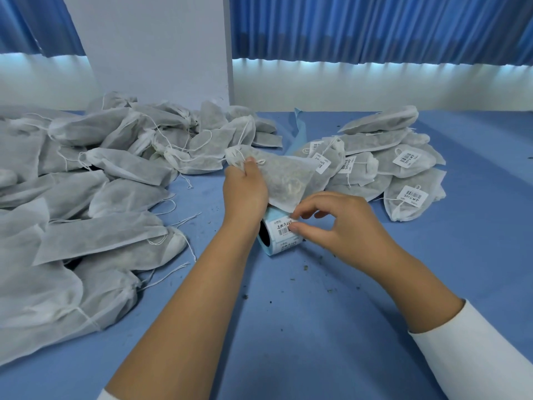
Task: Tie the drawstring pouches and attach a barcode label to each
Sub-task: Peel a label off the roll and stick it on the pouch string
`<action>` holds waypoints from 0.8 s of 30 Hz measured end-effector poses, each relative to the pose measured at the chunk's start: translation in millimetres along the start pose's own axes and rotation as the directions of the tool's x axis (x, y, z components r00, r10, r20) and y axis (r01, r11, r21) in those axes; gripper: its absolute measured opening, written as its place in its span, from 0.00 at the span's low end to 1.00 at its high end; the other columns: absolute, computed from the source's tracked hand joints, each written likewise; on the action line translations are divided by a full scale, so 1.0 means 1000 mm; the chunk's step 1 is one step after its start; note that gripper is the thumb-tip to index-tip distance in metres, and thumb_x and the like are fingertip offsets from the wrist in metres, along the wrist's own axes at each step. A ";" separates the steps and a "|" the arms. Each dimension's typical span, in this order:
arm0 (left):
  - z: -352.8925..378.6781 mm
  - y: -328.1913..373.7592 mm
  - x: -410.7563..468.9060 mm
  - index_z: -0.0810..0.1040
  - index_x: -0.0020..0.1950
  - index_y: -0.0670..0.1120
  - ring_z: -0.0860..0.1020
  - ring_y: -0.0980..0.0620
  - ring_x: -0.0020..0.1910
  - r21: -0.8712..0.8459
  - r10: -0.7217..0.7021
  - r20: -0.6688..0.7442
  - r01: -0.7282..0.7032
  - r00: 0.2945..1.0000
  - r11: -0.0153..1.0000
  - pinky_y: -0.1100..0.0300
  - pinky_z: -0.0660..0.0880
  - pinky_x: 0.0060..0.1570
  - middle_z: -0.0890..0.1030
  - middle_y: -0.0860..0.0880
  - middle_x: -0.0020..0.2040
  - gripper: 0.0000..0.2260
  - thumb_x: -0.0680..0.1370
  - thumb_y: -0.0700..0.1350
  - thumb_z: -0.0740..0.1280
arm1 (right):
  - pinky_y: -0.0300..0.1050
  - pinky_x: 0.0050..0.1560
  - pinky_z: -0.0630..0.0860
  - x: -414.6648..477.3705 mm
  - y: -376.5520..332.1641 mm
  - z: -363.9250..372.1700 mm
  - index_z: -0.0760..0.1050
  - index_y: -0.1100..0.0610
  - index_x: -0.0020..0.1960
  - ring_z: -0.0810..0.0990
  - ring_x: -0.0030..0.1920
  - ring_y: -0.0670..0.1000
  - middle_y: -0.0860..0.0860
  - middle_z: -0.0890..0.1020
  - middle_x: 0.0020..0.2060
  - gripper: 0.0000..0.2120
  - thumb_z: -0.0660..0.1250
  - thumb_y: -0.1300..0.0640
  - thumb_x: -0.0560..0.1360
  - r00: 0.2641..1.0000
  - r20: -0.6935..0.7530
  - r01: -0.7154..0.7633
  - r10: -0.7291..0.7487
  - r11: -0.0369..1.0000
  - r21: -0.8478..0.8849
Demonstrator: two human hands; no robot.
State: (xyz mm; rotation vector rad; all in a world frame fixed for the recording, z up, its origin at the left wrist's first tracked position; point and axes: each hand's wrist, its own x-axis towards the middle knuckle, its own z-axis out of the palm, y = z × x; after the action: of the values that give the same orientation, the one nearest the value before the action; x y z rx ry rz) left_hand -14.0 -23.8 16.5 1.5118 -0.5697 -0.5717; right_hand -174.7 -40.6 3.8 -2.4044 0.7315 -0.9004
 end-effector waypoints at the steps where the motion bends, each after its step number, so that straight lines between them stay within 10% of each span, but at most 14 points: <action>1: 0.000 0.000 0.000 0.72 0.62 0.41 0.77 0.52 0.45 0.005 0.002 0.001 -0.002 1.000 1.000 0.55 0.74 0.45 0.78 0.49 0.48 0.16 0.84 0.51 0.55 | 0.27 0.48 0.71 0.000 0.001 0.001 0.80 0.48 0.48 0.77 0.46 0.38 0.39 0.81 0.42 0.08 0.76 0.55 0.71 1.000 0.015 -0.021 0.021 1.000 0.007; 5: -0.001 0.003 -0.004 0.73 0.63 0.41 0.80 0.44 0.53 -0.039 -0.019 0.024 0.020 1.000 0.999 0.45 0.78 0.58 0.81 0.43 0.55 0.16 0.84 0.51 0.56 | 0.32 0.47 0.75 0.002 0.003 -0.001 0.78 0.46 0.48 0.79 0.44 0.41 0.41 0.81 0.42 0.10 0.76 0.54 0.71 0.991 0.081 -0.115 0.108 0.990 0.077; 24: -0.004 0.007 -0.002 0.75 0.63 0.41 0.83 0.44 0.51 -0.150 -0.110 0.080 0.121 0.991 0.981 0.45 0.81 0.52 0.82 0.41 0.55 0.15 0.84 0.49 0.56 | 0.34 0.49 0.76 0.000 0.000 -0.003 0.84 0.55 0.49 0.80 0.45 0.43 0.44 0.82 0.43 0.08 0.77 0.59 0.70 1.000 -0.010 0.008 -0.008 1.000 0.005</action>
State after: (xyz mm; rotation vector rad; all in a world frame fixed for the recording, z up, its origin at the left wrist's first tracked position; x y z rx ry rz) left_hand -13.6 -19.6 23.4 1.3872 -0.4834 -0.7459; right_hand -177.0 -40.8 6.2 -2.4016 0.7230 -0.9167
